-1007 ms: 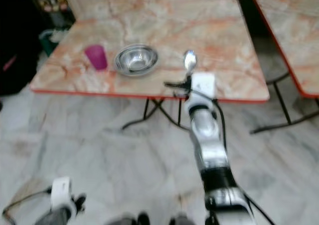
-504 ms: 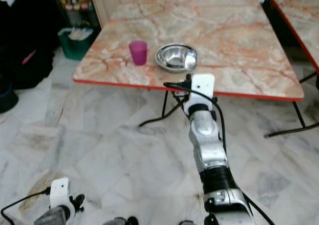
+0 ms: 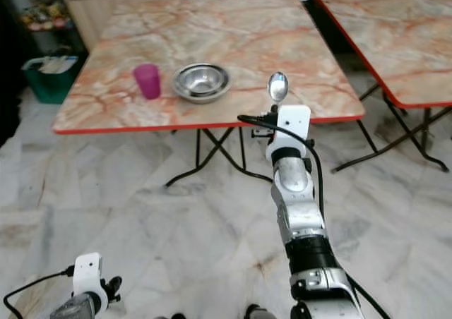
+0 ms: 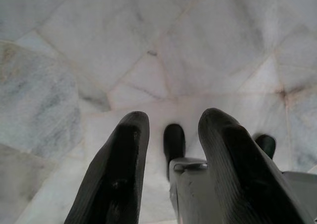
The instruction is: Setting the table
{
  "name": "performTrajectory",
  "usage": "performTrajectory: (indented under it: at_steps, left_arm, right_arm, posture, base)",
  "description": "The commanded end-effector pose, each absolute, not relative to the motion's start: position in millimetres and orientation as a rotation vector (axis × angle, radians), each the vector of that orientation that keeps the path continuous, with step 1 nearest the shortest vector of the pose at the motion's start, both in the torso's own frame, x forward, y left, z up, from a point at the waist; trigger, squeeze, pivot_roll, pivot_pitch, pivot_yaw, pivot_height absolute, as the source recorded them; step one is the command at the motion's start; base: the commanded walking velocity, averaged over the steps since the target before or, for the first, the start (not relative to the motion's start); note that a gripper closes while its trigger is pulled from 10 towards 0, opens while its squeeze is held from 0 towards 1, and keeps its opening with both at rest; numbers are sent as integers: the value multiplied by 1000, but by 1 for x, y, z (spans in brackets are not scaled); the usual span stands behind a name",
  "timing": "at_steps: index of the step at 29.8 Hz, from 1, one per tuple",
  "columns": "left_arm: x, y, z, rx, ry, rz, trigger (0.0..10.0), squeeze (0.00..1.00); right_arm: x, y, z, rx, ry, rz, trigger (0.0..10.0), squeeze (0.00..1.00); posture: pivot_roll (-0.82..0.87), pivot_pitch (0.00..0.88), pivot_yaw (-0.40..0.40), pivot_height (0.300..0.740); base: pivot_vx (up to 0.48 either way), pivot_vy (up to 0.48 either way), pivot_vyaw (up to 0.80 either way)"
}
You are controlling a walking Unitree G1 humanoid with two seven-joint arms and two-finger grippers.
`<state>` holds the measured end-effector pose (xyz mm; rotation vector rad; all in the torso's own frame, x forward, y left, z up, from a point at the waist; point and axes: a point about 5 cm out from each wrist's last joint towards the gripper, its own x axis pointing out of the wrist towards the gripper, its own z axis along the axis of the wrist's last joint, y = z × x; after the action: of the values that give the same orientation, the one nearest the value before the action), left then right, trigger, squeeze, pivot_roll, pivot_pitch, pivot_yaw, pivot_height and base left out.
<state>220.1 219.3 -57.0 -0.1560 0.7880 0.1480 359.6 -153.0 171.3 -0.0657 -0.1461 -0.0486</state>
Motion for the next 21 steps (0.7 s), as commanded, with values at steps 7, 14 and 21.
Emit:
performTrajectory:
  at_steps: [7, 14, 21]
  left_arm:
    - [210, 223, -62, -142, 826, 159, 10000, 0]
    - [210, 223, -63, -144, 829, 159, 10000, 0]
    - [210, 222, -63, -146, 828, 160, 10000, 0]
  right_arm:
    - [359, -139, 174, -79, -167, 12, 10000, 0]
    - [359, -138, 174, -104, -169, 15, 10000, 0]
    - [359, -137, 174, -109, -169, 24, 10000, 0]
  posture:
    - [-12, 159, 41, 740]
    - [-13, 159, 41, 740]
    - [-16, 158, 39, 740]
  base:
    - [391, 0, 0]
    - [436, 0, 0]
    - [439, 0, 0]
